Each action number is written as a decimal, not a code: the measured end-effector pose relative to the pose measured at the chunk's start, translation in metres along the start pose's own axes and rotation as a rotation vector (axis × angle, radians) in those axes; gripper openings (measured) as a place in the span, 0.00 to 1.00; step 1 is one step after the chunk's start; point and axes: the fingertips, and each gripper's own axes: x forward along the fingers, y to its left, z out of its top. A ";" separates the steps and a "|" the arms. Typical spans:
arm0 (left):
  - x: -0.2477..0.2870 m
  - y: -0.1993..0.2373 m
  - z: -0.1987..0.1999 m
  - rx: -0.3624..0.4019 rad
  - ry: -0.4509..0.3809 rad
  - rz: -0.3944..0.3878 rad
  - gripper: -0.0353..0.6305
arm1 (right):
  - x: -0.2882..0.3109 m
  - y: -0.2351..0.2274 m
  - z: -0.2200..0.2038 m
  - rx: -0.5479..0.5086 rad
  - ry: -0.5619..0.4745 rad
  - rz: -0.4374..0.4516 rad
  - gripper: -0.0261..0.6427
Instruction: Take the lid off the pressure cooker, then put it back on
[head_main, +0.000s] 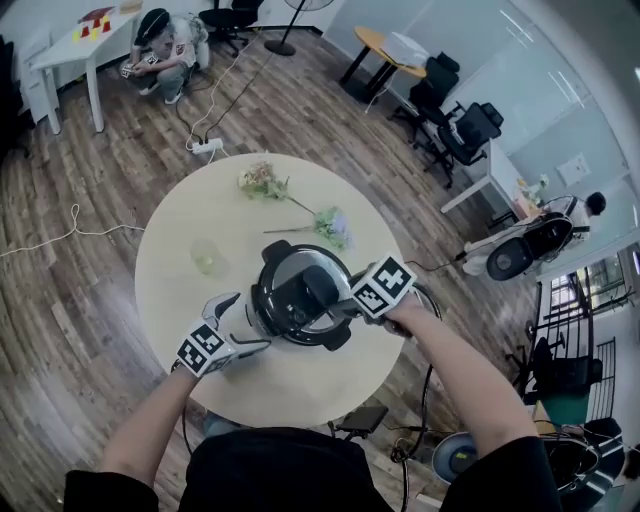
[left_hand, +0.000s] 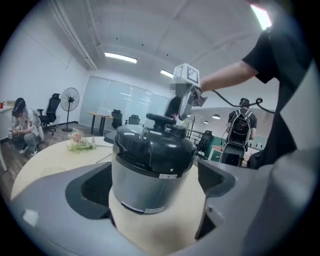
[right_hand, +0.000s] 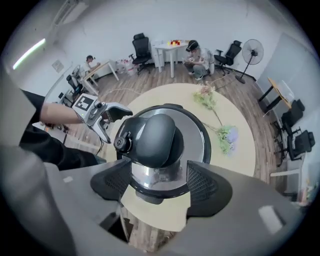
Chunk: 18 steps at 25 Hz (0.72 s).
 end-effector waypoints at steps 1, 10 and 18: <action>-0.013 -0.003 0.008 -0.010 -0.027 -0.001 0.81 | -0.007 0.005 -0.004 0.026 -0.060 0.011 0.56; -0.081 -0.045 0.134 -0.032 -0.398 0.005 0.06 | -0.093 0.081 -0.030 0.318 -0.903 -0.117 0.11; -0.097 -0.097 0.191 0.172 -0.528 0.161 0.05 | -0.170 0.124 -0.062 0.205 -1.246 -0.534 0.05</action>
